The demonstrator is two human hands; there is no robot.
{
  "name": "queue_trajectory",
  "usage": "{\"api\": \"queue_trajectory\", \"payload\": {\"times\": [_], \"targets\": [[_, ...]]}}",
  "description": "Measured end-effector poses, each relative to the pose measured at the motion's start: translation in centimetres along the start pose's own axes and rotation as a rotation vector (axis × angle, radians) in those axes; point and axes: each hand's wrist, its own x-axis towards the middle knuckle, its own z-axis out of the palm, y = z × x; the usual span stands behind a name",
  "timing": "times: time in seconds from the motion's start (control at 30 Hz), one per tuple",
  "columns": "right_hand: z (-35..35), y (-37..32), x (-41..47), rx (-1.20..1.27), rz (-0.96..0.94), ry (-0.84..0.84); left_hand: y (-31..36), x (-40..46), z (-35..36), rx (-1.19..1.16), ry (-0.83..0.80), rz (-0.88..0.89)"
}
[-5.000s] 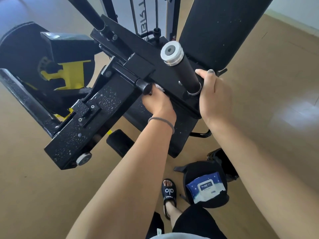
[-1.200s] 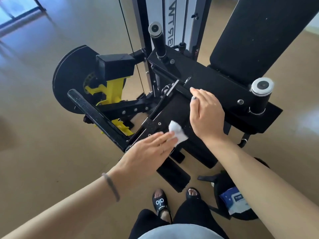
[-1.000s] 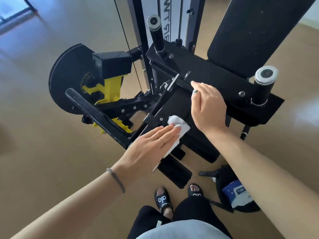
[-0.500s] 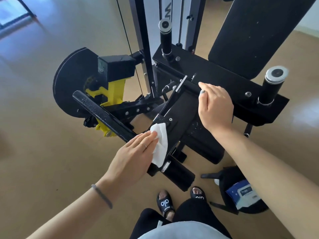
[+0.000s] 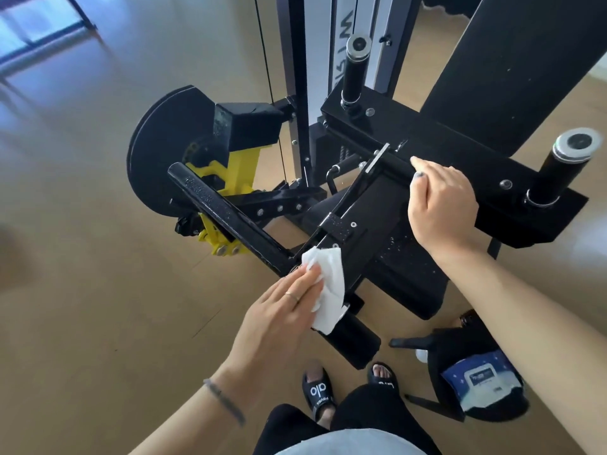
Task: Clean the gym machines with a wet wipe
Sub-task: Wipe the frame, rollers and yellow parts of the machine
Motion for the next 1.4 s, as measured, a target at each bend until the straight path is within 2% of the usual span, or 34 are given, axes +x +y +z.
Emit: {"api": "queue_trajectory", "payload": {"times": [0.17,0.4,0.47,0.57,0.63,0.67,0.8,1.0,1.1,1.27,1.4], "targets": [[0.1,-0.1,0.0,-0.011,0.002,0.024,-1.1,-4.8,-0.7,-0.083,0.067,-0.031],[-0.2,-0.2,0.0,-0.017,-0.013,-0.001,-1.5,1.4,1.0,-0.140,0.134,-0.011],[-0.2,-0.1,0.0,-0.024,-0.016,-0.006,-0.9,3.1,1.1,-0.233,0.208,-0.110],[-0.3,-0.2,-0.1,-0.032,-0.013,-0.011,0.8,6.4,0.4,-0.471,0.422,-0.440],[-0.2,-0.2,0.0,-0.037,-0.012,-0.008,1.4,8.7,0.0,-0.521,0.472,-0.576],[-0.2,-0.2,0.0,-0.039,-0.010,-0.005,1.5,9.8,0.0,-0.485,0.432,-0.548],[-0.1,-0.1,-0.1,-0.040,-0.017,-0.001,0.9,11.4,1.4,-0.138,0.149,-0.152],[-0.1,0.0,-0.2,-0.038,-0.036,0.017,-0.6,8.1,1.5,-0.017,0.136,0.015],[0.0,-0.1,-0.2,-0.054,-0.027,0.031,-0.8,5.8,1.6,-0.006,0.173,0.020],[0.0,-0.1,-0.2,-0.069,-0.035,0.024,0.1,8.7,1.3,0.029,0.192,-0.077],[-0.1,0.0,-0.3,-0.070,-0.047,0.011,0.1,9.7,1.7,-0.043,0.145,-0.085]]}}
